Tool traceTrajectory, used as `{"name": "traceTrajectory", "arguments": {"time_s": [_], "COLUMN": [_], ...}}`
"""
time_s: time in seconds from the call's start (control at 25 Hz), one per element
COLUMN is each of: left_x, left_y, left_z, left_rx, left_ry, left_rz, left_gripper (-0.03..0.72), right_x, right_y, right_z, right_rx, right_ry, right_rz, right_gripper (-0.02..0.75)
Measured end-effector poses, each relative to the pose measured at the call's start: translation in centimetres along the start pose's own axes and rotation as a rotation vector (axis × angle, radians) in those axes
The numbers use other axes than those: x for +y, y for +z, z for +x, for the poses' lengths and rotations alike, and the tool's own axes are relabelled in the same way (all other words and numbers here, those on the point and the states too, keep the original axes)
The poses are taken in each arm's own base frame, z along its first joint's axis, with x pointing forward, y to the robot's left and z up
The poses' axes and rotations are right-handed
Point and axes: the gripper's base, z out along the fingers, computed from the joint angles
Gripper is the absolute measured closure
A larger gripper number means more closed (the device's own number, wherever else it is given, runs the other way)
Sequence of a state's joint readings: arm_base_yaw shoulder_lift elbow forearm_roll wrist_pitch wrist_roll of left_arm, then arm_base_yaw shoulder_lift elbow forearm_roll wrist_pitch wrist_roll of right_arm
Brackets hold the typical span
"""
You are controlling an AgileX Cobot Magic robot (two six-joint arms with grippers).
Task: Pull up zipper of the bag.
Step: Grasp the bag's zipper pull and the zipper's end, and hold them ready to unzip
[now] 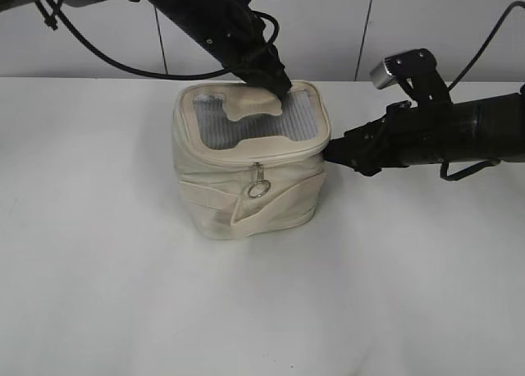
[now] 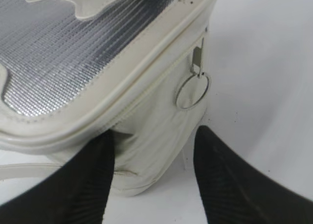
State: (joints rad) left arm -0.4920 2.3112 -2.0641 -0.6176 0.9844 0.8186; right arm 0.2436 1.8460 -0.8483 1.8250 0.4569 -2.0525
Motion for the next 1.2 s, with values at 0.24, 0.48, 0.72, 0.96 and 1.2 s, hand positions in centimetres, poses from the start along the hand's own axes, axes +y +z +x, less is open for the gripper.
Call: {"name": "traceTrajectory", "arguments": {"time_s": [0.24, 0.48, 0.72, 0.96, 1.2], "left_x": [-0.2, -0.5, -0.6, -0.7, -0.8], "left_y": [0.1, -0.1, -0.1, -0.2, -0.2], "left_z": [0.1, 0.2, 0.2, 0.2, 0.2], "left_rx": [0.021, 0.048, 0.055, 0.053, 0.054], "left_ry": [0.017, 0.087, 0.14, 0.167, 0.17], "left_rz": [-0.001, 0.025, 0.039, 0.057, 0.063], "left_gripper": [0.647, 0.647, 0.647, 0.648, 0.648], "right_x": [-1.7, -3.5, -3.3, -3.6, -3.1], "right_y": [0.5, -0.2, 1.5, 2.3, 2.5], "right_z": [0.7, 0.9, 0.7, 0.0, -1.0], "right_rx": [0.042, 0.018, -0.015, -0.051, -0.083], "right_ry": [-0.012, -0.01, -0.02, -0.039, -0.081], "right_rz": [0.068, 0.083, -0.012, -0.05, -0.073], "right_gripper": [0.32, 0.318, 0.317, 0.317, 0.317]}}
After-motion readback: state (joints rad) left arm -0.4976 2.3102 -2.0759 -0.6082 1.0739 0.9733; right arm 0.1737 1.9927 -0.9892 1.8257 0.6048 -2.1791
